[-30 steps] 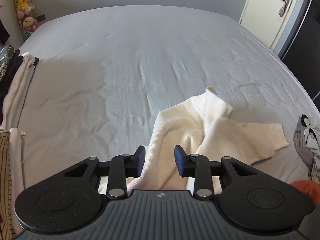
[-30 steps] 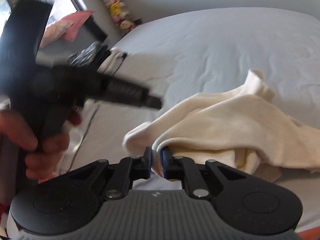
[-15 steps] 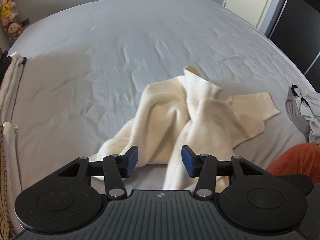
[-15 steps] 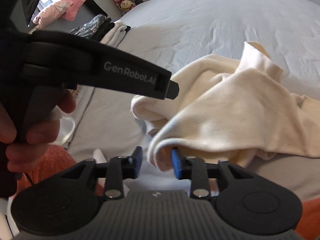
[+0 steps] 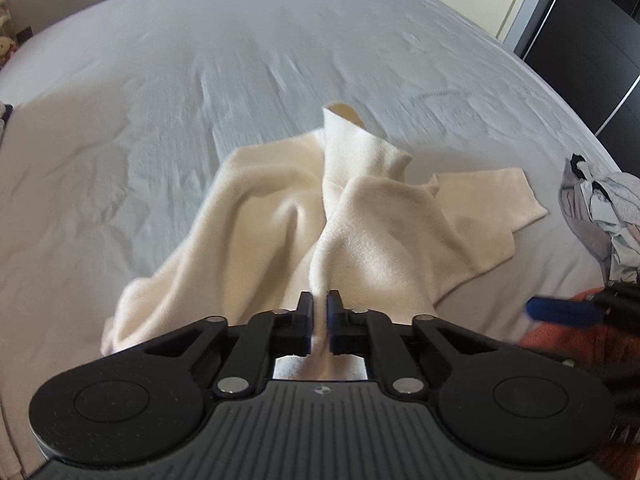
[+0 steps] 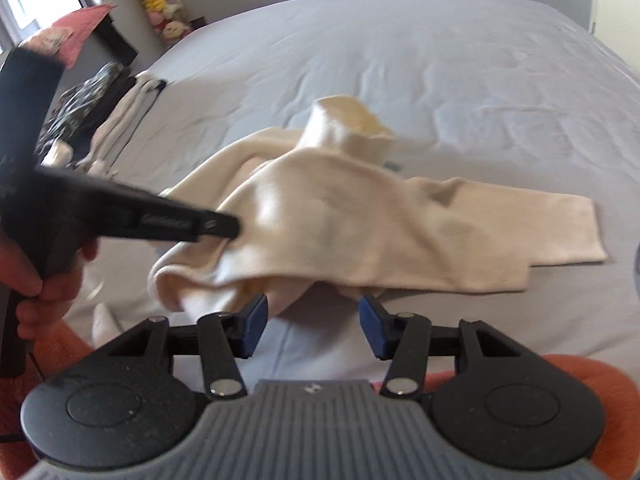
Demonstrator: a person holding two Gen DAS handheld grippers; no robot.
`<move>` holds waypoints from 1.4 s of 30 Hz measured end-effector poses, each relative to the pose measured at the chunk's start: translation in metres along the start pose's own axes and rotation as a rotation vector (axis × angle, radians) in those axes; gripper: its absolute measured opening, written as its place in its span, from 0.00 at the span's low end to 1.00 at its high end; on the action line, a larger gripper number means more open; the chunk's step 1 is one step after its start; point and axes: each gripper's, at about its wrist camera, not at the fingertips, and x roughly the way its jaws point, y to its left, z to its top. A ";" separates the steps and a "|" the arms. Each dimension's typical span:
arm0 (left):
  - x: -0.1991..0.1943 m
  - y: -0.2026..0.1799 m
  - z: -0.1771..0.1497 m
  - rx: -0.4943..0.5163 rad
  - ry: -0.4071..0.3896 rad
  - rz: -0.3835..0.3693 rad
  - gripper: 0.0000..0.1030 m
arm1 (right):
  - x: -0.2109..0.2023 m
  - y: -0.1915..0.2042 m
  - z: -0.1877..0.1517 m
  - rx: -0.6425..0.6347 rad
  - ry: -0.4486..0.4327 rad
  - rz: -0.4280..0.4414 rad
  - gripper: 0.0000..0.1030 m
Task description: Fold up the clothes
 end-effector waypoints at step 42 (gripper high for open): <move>-0.127 0.249 0.020 -0.429 -0.199 0.533 0.06 | 0.100 -0.057 0.135 -0.154 -0.048 -0.083 0.02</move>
